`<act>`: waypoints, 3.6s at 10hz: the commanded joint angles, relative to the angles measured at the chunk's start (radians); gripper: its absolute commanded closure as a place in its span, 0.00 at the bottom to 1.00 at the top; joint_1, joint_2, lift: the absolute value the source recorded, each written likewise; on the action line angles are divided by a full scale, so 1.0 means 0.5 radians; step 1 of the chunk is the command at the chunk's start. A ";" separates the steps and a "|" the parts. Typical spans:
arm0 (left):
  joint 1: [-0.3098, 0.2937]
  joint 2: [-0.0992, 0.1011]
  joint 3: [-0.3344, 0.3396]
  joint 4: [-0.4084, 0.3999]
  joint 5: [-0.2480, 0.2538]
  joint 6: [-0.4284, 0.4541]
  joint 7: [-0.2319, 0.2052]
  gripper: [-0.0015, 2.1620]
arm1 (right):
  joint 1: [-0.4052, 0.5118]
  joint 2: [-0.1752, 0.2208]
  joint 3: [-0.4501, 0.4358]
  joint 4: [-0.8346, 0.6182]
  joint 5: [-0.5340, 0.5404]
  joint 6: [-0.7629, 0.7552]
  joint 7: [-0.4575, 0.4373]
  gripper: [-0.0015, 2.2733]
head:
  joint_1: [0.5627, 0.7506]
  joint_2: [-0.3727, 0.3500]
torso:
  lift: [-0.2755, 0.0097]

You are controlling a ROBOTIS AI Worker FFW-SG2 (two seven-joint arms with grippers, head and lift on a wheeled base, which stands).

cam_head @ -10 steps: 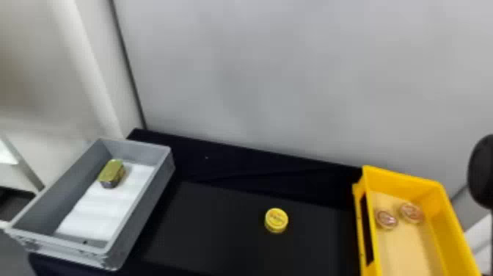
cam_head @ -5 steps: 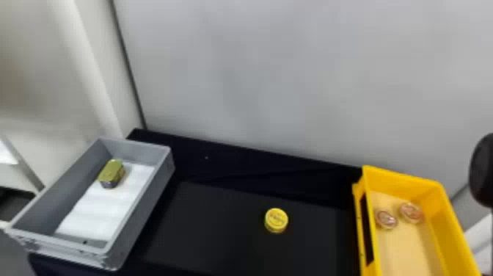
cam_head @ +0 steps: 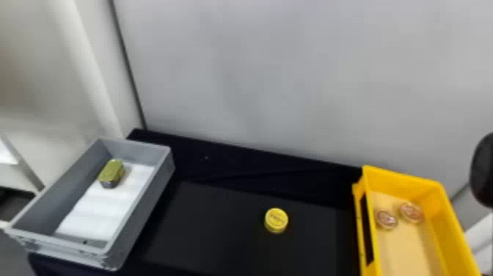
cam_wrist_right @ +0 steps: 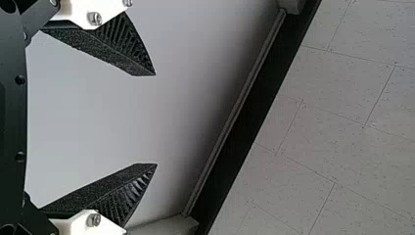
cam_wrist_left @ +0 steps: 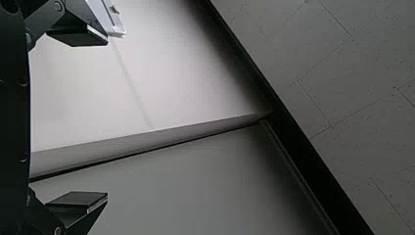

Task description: Pick up the round yellow can and place it in the yellow rectangular box

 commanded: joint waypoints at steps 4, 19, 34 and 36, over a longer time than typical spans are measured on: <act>0.003 -0.004 0.006 -0.002 0.000 0.009 -0.006 0.07 | -0.001 0.003 0.000 -0.047 -0.314 0.309 -0.038 0.06 | 0.70 0.41 | 0.97; -0.022 -0.023 -0.046 0.022 0.003 0.046 -0.006 0.07 | -0.210 0.025 0.205 1.779 -1.112 1.856 1.359 0.02 | 0.70 0.41 | 0.97; -0.022 -0.047 -0.089 0.130 0.046 -0.117 -0.028 0.07 | -0.467 0.316 0.724 2.923 -0.028 1.095 2.153 0.02 | 0.70 0.41 | 0.97; -0.019 -0.050 -0.089 0.130 0.049 -0.117 -0.028 0.07 | -0.470 0.292 0.749 2.917 -0.019 1.064 2.163 0.02 | 0.70 0.41 | 0.97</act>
